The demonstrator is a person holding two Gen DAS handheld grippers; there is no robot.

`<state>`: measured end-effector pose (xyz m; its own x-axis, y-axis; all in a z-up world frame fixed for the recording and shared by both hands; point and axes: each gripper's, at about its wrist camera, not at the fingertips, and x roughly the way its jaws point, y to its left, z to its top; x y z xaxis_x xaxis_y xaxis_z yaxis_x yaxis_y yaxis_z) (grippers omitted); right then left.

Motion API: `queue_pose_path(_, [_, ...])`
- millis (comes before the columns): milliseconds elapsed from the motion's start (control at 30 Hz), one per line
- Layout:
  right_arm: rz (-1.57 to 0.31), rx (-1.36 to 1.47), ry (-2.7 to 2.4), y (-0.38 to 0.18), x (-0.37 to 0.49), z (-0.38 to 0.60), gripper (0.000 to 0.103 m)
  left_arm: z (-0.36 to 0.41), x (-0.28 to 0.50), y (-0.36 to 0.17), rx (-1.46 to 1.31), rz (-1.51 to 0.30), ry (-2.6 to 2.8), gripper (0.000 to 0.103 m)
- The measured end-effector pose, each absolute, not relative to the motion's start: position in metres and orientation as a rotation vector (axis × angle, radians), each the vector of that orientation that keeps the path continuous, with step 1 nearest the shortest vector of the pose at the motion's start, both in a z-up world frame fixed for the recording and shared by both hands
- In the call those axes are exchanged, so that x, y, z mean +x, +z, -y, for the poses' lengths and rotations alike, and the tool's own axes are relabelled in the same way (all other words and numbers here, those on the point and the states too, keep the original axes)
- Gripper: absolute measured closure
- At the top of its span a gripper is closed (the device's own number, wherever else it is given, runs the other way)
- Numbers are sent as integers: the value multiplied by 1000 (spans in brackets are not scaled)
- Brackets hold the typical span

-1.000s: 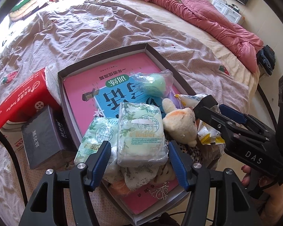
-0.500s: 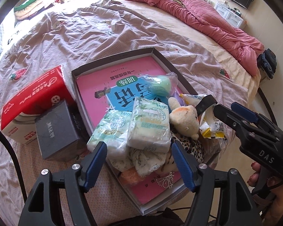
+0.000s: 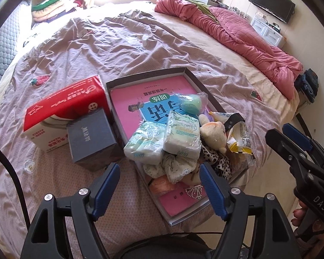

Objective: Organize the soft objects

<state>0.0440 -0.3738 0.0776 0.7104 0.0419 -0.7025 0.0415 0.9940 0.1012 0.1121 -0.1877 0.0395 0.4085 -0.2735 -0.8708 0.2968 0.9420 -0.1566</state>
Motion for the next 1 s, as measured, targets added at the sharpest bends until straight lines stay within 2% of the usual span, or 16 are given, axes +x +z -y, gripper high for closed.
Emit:
queue_pose_path(167, [-761, 114, 17, 85, 27, 362, 28, 178, 98, 47, 19, -1066, -339, 23])
queue_pose_path(267, [-752, 102, 37, 87, 14, 350, 24, 173, 88, 51, 19, -1054, -327, 23])
queue_pose_path(1000, [-791, 50, 39, 77, -23, 311, 23, 135, 33, 54, 25, -1019, -213, 23])
